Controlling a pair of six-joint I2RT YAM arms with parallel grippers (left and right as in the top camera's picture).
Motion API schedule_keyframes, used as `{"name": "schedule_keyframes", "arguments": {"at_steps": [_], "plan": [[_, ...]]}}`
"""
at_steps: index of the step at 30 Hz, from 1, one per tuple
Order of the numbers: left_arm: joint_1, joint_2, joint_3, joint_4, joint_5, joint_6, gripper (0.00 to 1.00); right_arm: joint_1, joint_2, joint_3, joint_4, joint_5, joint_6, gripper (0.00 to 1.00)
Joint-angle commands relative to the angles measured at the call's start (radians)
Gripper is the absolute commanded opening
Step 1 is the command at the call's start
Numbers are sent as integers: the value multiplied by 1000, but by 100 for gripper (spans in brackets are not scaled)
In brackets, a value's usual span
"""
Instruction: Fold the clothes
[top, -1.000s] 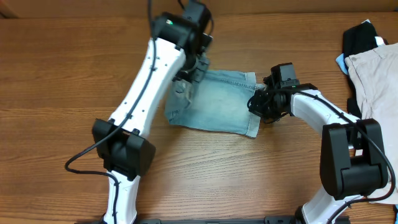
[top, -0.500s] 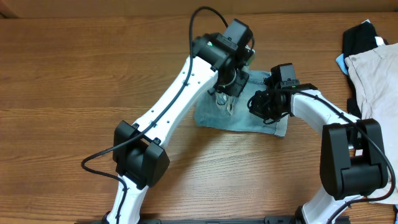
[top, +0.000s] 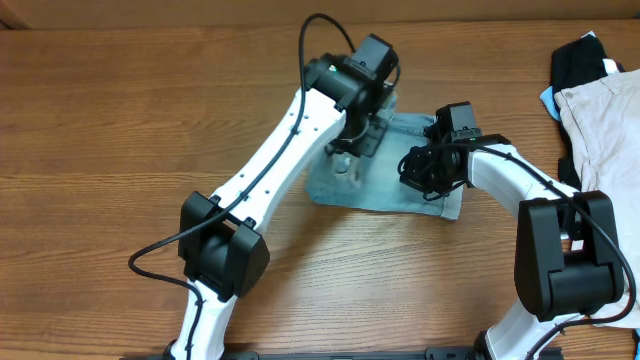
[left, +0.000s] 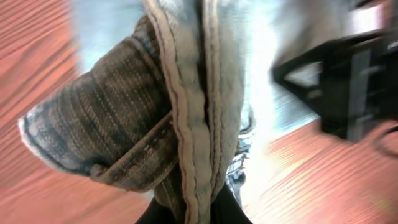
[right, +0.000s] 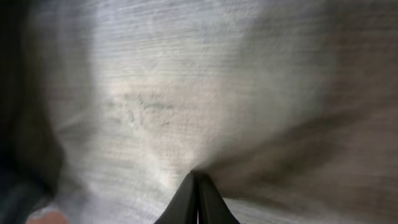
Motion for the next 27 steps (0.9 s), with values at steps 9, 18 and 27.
{"name": "schedule_keyframes", "arguments": {"at_steps": [9,18,27], "plan": [[117,-47,333,-288,-320,42,4,-10,-89,61,-25,-46,2,4],[146,-60,344,-326,-497,93,4,-10,-89,60,-48,-32,0,4],[244,-107,344,-326,-417,117,4,-10,-87,59,-53,41,-15,4]]}}
